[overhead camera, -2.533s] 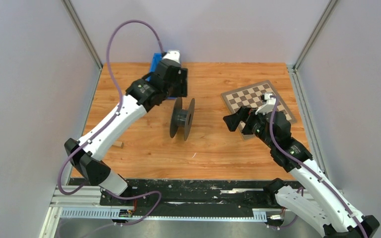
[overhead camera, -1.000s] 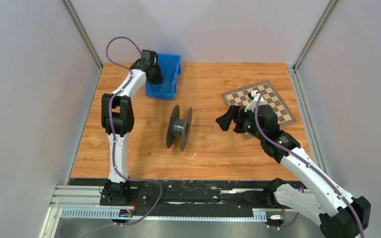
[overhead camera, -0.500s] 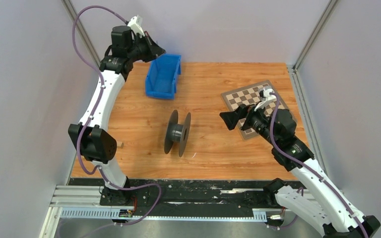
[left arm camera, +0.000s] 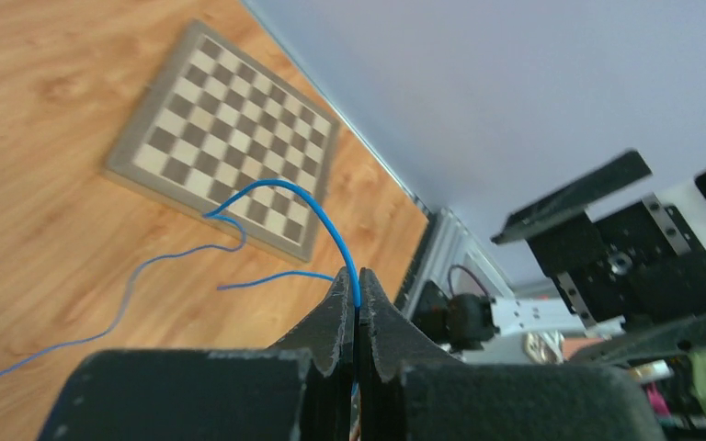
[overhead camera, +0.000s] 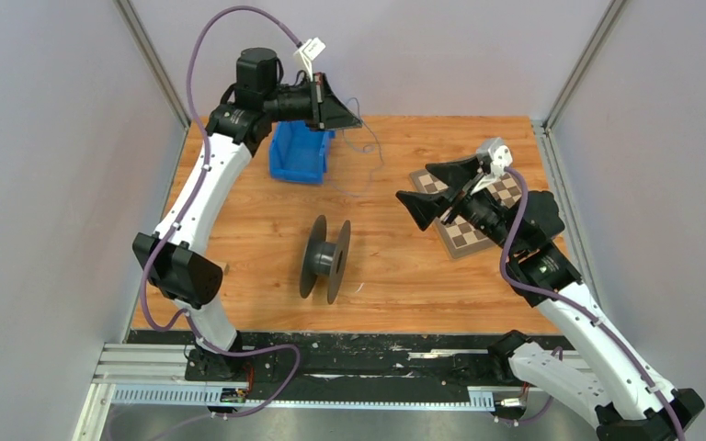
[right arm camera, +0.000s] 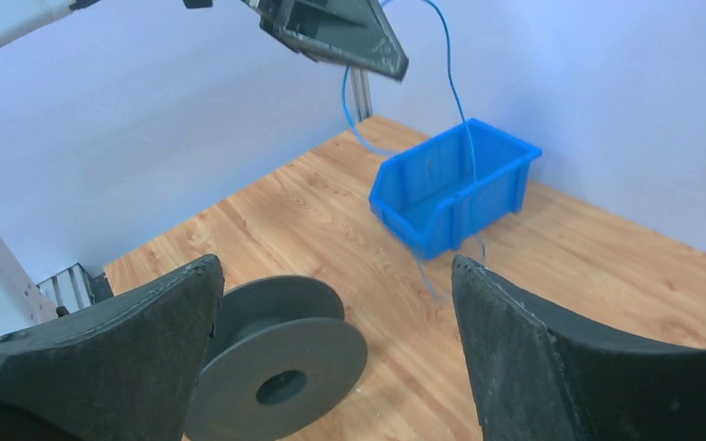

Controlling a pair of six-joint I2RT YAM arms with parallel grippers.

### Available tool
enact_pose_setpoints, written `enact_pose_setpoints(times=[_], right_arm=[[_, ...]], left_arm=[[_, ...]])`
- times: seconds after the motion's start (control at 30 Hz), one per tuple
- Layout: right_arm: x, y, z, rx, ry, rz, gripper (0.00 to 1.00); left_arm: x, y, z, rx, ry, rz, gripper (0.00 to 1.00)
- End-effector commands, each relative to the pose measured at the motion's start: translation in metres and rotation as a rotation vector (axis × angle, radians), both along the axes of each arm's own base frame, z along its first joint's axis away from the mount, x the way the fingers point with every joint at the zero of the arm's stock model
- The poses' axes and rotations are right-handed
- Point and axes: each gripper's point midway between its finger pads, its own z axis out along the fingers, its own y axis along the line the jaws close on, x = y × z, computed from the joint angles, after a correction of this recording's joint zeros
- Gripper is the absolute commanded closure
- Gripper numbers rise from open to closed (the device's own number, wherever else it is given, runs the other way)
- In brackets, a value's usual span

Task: Wrap the cables

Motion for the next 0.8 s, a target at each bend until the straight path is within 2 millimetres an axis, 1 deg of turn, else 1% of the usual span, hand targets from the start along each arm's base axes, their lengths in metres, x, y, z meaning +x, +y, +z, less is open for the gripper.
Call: enact_pose_setpoints(times=[0.0, 0.13, 0.23, 0.33, 0.43, 0.5, 0.57, 0.63, 0.7, 0.77], right_arm=[[-0.002, 0.007, 0.035, -0.001, -0.173, 0.043, 0.08], [-0.001, 0.003, 0.045, -0.003, -0.229, 0.012, 0.08], [0.001, -0.001, 0.046, 0.002, -0.236, -0.010, 0.07], [0.003, -0.005, 0.043, 0.008, -0.227, -0.038, 0.06], [0.015, -0.010, 0.037, 0.001, -0.209, -0.096, 0.07], [0.026, -0.010, 0.028, -0.028, -0.213, -0.128, 0.08], [0.038, -0.006, 0.012, -0.057, -0.195, -0.139, 0.09], [0.047, 0.003, -0.007, -0.087, -0.159, -0.116, 0.09], [0.050, 0.018, -0.027, -0.120, -0.125, -0.051, 0.07], [0.049, 0.029, -0.039, -0.136, -0.111, 0.014, 0.05]], left_arm=[[-0.047, -0.010, 0.026, -0.063, -0.022, -0.179, 1.00], [-0.070, -0.024, 0.036, -0.073, -0.054, -0.254, 1.00], [-0.088, -0.032, 0.034, -0.064, -0.081, -0.332, 1.00], [-0.093, -0.030, 0.014, -0.025, -0.063, -0.349, 1.00], [-0.100, -0.028, -0.006, 0.020, -0.028, -0.357, 1.00], [-0.104, -0.028, -0.020, 0.057, -0.035, -0.375, 1.00], [-0.110, -0.028, -0.031, 0.086, -0.025, -0.392, 1.00], [-0.115, -0.029, -0.041, 0.112, -0.011, -0.404, 1.00], [-0.119, -0.029, -0.049, 0.136, 0.003, -0.412, 1.00], [-0.122, -0.027, -0.056, 0.147, 0.019, -0.422, 1.00]])
